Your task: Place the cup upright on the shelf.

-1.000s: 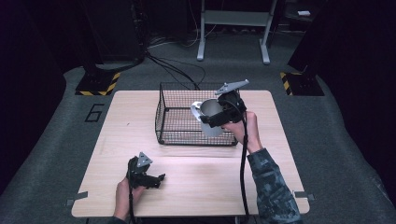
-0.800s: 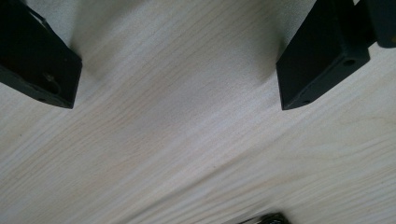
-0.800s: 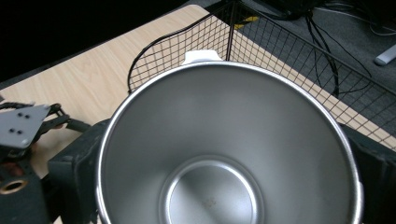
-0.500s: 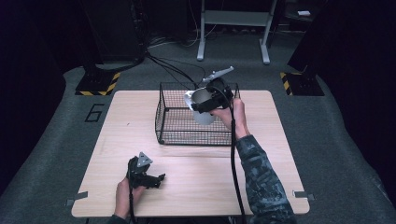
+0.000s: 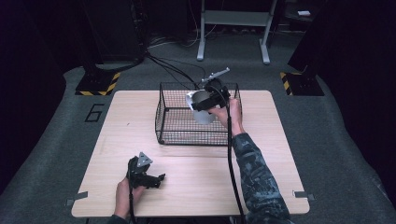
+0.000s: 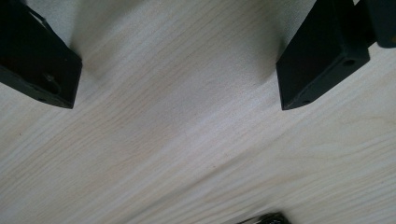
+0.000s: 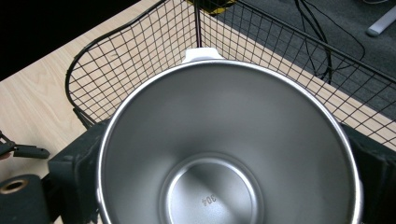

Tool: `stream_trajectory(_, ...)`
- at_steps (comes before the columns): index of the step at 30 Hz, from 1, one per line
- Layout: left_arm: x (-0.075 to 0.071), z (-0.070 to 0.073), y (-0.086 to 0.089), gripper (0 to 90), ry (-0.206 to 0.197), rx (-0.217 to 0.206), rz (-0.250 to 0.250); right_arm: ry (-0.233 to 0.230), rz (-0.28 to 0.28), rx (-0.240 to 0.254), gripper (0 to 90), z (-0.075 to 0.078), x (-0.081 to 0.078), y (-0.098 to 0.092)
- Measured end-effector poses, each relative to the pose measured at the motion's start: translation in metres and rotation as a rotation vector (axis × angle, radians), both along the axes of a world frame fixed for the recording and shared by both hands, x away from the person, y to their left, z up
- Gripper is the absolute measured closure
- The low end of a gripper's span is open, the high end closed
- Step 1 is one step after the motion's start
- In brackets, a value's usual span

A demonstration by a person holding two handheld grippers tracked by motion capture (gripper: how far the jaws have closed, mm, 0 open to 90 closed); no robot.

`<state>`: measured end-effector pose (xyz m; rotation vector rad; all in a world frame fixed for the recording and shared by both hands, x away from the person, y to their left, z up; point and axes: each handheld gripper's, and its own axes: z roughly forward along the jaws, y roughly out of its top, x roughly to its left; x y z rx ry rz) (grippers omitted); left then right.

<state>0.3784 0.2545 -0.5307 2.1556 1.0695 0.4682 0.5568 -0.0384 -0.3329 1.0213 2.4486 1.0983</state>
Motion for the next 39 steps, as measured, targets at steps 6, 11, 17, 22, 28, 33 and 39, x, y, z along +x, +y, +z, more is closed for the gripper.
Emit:
stream_trajectory(6, 0.000, 0.000, 0.000, 0.2, 0.000, 0.001, -0.002, 0.015, -0.019, -0.006, 5.7, -0.003, 0.004, 0.000)
stream_trajectory(11, 0.000, 0.000, 0.000, 0.1, 0.000, -0.002, 0.001, 0.030, -0.028, -0.017, 5.7, -0.008, 0.008, 0.001)
stream_trajectory(17, 0.000, 0.000, 0.000, 0.2, 0.000, -0.001, 0.001, 0.038, -0.027, -0.019, 5.7, -0.014, 0.013, 0.001)
stream_trajectory(22, 0.000, 0.000, 0.000, 0.2, 0.000, -0.002, 0.001, 0.054, -0.034, -0.022, 5.7, -0.021, 0.019, 0.002)
stream_trajectory(28, 0.000, 0.000, 0.000, 0.2, 0.000, -0.002, 0.001, 0.077, -0.048, -0.018, 5.7, -0.032, 0.025, 0.003)
stream_trajectory(33, 0.000, 0.000, 0.000, 0.2, -0.002, 0.002, -0.001, 0.094, -0.052, -0.014, 5.7, -0.041, 0.029, 0.002)
stream_trajectory(39, 0.000, 0.000, 0.000, 0.2, -0.003, 0.005, -0.003, 0.106, -0.052, -0.018, 5.7, -0.047, 0.032, 0.001)
